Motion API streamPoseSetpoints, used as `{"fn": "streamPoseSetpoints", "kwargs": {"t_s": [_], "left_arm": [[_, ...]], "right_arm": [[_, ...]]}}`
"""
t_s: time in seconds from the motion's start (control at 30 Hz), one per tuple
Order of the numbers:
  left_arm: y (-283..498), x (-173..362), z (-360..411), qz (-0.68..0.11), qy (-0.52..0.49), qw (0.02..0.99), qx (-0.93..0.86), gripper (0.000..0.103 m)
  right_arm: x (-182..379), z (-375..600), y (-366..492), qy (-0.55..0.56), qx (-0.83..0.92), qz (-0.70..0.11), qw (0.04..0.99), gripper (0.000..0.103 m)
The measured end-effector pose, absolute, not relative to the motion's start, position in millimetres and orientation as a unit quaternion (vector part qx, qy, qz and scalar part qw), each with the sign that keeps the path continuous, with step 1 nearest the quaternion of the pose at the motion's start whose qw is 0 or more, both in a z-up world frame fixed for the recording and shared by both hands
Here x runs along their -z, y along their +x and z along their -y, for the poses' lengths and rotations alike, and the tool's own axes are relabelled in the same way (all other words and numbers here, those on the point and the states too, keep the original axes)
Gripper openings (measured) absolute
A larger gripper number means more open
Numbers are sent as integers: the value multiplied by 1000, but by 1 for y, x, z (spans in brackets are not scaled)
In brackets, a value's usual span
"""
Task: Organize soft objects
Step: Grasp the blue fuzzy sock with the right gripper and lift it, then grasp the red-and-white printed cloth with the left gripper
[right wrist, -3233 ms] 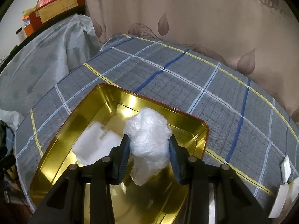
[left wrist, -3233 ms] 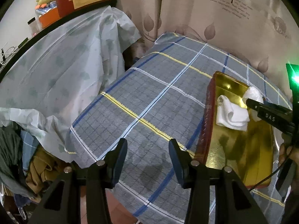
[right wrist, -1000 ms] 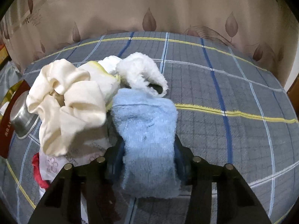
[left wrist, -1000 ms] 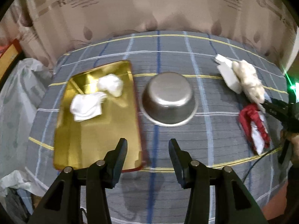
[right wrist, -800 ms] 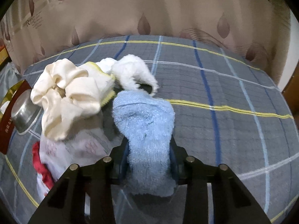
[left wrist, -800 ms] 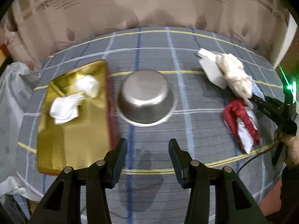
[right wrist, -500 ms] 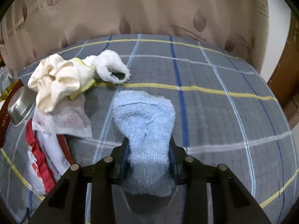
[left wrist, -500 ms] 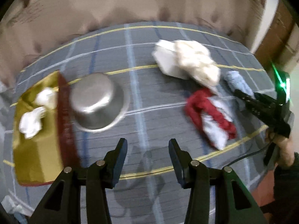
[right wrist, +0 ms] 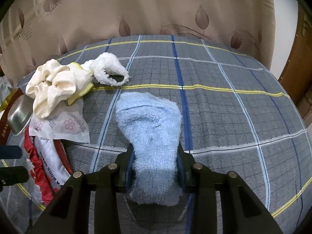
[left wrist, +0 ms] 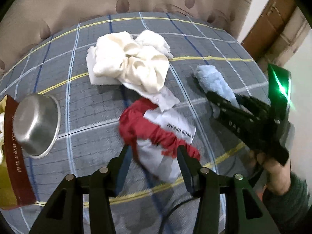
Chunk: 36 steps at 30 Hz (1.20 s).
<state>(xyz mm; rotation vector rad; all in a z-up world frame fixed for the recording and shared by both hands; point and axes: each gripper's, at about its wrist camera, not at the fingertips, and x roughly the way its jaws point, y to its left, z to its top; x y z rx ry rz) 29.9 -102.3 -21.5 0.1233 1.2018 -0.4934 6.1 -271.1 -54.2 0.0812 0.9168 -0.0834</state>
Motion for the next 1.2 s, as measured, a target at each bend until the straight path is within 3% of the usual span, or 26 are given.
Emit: {"fn": "streamPoseSetpoints", "kwargs": {"t_s": [0.23, 0.63, 0.7, 0.8, 1.2], "left_arm": [[44, 34, 121, -564, 13, 800, 205, 49], [52, 56, 119, -563, 29, 802, 199, 53], [51, 54, 118, -566, 34, 798, 205, 35], [50, 52, 113, -568, 37, 794, 213, 27], [25, 36, 84, -567, 50, 791, 226, 24]], "right_arm": [[55, 272, 7, 40, 35, -442, 896, 34], [55, 268, 4, 41, 29, -442, 896, 39], [56, 268, 5, 40, 30, -442, 896, 39], [56, 268, 5, 41, 30, -442, 896, 39], [56, 268, 6, 40, 30, -442, 896, 39]]}}
